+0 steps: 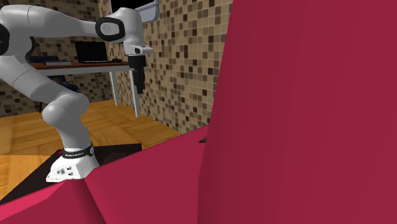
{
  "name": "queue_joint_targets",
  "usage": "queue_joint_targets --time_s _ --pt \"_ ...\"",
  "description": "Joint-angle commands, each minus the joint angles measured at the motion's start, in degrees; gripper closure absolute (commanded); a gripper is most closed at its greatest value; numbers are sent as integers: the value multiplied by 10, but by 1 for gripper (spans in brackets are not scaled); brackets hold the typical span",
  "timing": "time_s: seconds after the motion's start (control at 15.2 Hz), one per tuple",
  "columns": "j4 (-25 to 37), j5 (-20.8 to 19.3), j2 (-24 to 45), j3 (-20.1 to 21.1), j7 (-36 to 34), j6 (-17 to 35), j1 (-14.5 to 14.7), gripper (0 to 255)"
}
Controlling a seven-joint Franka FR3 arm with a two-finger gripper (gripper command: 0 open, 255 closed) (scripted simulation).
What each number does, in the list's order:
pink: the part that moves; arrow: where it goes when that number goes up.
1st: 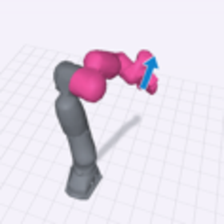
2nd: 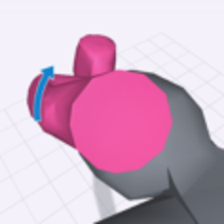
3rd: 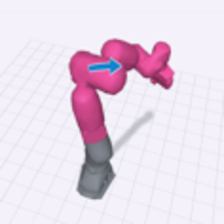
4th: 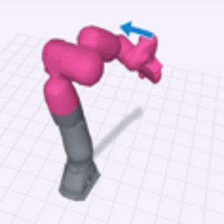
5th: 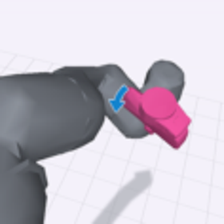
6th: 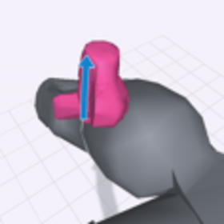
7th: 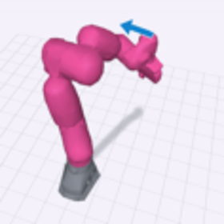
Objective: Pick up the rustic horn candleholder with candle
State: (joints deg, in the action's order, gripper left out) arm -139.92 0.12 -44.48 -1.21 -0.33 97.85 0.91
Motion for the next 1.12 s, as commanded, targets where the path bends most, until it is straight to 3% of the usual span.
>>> queue_joint_targets --time_s 0.0,0.53,1.06 --pt "0 0 0 0 0 0 0 0" --pt "6 9 115 -32 -37 178 -36 0" --pt "51 39 245 -69 -60 331 -59 0"
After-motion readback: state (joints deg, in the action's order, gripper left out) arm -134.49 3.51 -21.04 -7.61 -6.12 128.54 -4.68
